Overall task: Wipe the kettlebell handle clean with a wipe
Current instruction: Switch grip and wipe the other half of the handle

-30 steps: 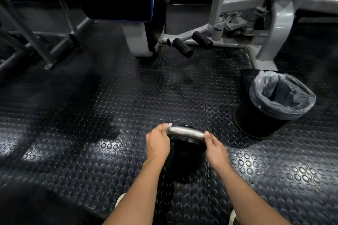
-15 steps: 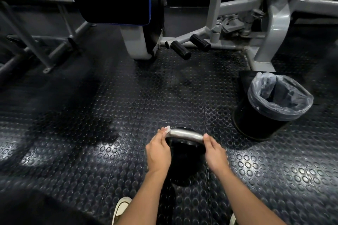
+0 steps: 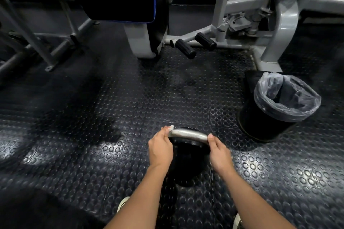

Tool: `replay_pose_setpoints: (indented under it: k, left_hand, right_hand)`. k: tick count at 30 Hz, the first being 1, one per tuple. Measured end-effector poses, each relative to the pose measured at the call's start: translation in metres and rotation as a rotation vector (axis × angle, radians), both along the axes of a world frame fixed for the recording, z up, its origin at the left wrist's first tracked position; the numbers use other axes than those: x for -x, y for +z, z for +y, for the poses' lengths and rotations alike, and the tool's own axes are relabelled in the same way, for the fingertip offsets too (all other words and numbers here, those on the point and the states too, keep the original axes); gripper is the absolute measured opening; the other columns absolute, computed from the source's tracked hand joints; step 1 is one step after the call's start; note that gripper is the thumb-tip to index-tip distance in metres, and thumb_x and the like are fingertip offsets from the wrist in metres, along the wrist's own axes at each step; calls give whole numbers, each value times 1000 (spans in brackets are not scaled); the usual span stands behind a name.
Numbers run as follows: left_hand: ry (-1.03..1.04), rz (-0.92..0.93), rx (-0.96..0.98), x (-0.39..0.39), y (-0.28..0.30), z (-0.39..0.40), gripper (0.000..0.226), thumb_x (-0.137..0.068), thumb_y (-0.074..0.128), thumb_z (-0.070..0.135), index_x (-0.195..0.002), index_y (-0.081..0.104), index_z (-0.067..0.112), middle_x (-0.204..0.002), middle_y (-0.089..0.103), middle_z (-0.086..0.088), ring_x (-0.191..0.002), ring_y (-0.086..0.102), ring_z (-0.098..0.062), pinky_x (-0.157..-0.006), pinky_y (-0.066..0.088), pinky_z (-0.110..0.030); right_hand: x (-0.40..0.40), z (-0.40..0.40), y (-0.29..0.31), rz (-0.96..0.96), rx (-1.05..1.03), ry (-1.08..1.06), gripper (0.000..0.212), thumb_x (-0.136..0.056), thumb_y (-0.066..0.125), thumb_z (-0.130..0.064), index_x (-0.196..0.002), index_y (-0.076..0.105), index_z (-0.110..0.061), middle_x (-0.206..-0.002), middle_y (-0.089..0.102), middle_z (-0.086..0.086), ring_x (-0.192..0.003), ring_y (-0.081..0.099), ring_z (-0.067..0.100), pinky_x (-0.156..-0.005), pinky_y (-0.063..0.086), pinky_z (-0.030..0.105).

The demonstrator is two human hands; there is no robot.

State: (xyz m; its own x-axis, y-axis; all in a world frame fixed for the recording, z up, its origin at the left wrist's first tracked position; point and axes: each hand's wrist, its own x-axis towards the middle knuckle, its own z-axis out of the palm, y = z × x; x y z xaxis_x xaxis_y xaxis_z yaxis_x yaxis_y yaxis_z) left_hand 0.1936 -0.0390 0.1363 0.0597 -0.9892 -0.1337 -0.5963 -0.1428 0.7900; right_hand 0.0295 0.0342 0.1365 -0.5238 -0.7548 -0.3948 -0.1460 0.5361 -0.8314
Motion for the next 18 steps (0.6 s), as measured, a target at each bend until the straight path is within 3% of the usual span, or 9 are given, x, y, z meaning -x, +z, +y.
replay_pose_setpoints:
  k: [4, 11, 18]
  left_hand:
    - [-47, 37, 43, -1, -8, 7, 33, -112, 53, 7, -137, 74, 14, -145, 69, -5, -140, 61, -20, -123, 40, -27]
    - [44, 88, 39, 1, -17, 8, 31, -113, 54, 16, -137, 73, 14, -143, 71, -3, -138, 64, -20, -120, 44, -28]
    - [72, 65, 90, 0, -24, 30, 37, -109, 57, 2, -142, 69, 13, -143, 70, -4, -134, 67, -20, -116, 44, -22]
  right_hand:
    - [1, 1, -1, 13, -5, 2, 54, -100, 34, -57, -138, 53, -24, -140, 53, 0, -131, 44, 19, -101, 29, 29]
    - [0, 1, 1, 15, -4, -1, 56, -99, 34, -57, -141, 50, -23, -143, 51, 0, -134, 42, 20, -108, 28, 32]
    - [0, 1, 1, 3, -27, -5, 57, -98, 34, -59, -142, 49, -25, -145, 50, 0, -135, 41, 20, -109, 28, 35]
